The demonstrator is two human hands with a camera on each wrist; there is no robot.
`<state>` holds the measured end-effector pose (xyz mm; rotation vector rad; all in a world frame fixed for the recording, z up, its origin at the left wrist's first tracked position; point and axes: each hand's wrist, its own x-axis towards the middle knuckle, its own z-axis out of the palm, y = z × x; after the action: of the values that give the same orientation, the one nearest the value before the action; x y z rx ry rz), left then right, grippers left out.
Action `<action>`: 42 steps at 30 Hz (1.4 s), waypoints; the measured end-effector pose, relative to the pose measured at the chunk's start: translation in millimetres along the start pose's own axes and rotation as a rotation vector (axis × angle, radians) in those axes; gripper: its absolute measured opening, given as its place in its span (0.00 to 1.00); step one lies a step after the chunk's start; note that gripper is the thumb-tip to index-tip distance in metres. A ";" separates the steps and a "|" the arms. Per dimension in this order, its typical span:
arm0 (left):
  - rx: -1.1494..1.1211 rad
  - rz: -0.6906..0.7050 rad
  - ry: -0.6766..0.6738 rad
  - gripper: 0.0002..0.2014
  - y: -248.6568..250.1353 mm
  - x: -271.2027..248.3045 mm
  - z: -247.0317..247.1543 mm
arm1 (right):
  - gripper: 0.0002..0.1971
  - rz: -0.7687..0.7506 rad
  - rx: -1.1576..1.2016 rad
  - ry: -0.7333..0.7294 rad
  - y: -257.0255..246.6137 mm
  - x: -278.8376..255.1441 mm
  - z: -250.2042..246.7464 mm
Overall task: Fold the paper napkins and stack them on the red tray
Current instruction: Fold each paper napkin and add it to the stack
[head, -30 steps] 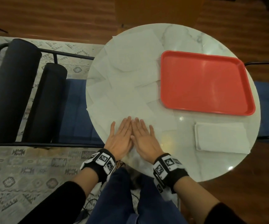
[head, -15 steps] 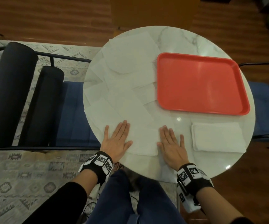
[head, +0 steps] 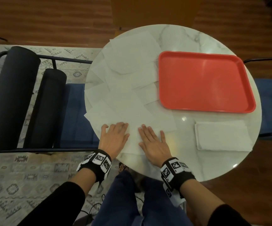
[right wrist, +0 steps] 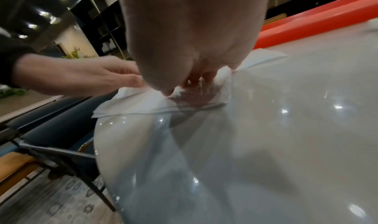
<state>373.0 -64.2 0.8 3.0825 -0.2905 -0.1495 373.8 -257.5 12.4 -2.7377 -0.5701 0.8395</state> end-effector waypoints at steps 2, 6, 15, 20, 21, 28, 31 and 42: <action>-0.033 -0.063 -0.023 0.19 1.2 10.3 -11.3 | 0.28 -0.015 0.013 0.005 1.1 -1.0 0.7; -0.143 -0.134 -0.224 0.15 1.1 35.7 -31.0 | 0.29 -0.008 0.006 -0.002 -1.4 -1.7 -3.7; -0.941 -0.004 -0.270 0.05 27.1 50.5 -106.3 | 0.09 0.180 0.409 0.294 36.4 -23.7 -73.8; -1.108 -0.034 -0.187 0.06 62.2 57.1 -135.6 | 0.04 0.198 1.251 0.406 96.9 -69.3 -103.7; -1.159 -0.043 -0.177 0.06 71.5 59.2 -137.9 | 0.06 0.184 1.332 0.409 107.1 -78.4 -106.6; -1.251 -0.073 -0.217 0.07 127.9 77.3 -127.2 | 0.07 0.285 1.428 0.606 180.0 -119.1 -110.6; -1.248 -0.098 -0.218 0.06 140.7 79.3 -119.3 | 0.06 0.372 1.367 0.628 222.5 -130.3 -111.2; -1.053 -0.532 -0.087 0.08 74.9 -0.5 -69.1 | 0.07 0.587 0.929 0.521 318.2 -126.3 -95.6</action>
<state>365.6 -135.3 73.3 2.0279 0.4718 -0.3216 427.6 -606.7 50.9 -2.0621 0.6122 0.2989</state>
